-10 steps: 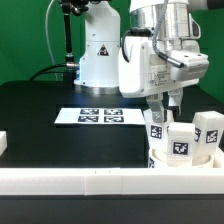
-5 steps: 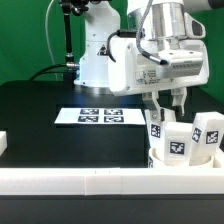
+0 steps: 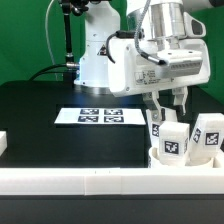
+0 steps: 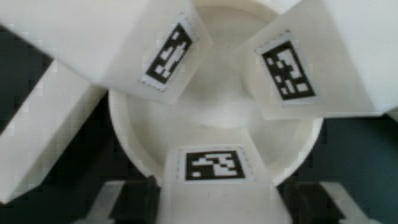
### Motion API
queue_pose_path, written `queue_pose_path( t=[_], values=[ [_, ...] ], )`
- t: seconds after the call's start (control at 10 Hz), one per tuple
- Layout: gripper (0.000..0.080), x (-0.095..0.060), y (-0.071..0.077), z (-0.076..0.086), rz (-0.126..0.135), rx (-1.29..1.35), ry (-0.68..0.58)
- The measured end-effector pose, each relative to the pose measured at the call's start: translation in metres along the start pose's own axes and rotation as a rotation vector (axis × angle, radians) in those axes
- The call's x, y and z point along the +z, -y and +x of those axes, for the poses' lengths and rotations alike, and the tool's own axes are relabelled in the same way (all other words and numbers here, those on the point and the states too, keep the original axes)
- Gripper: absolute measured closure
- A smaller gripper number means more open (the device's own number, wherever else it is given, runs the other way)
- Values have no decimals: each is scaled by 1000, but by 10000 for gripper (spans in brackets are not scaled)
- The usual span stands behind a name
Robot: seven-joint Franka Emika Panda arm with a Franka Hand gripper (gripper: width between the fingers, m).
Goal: Assemble stool
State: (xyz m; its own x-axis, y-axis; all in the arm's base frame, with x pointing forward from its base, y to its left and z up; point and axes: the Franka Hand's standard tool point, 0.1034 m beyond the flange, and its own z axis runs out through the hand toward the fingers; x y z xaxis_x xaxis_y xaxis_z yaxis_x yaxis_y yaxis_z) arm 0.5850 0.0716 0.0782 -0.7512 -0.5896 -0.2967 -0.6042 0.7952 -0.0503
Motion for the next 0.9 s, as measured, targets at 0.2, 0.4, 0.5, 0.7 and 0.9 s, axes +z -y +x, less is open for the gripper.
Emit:
queue_pose_path(
  t=[0.2,0.4,0.5,0.7,0.9],
  values=[
    [261,-7,1,-4,2,-30,12],
    [173,-25,1,-11,4,-54,44],
    [154,-34,1,-14,4,-54,59],
    [151,-37,0,-15,3,-54,64],
    [151,-36,0,-15,2,-54,61]
  ],
)
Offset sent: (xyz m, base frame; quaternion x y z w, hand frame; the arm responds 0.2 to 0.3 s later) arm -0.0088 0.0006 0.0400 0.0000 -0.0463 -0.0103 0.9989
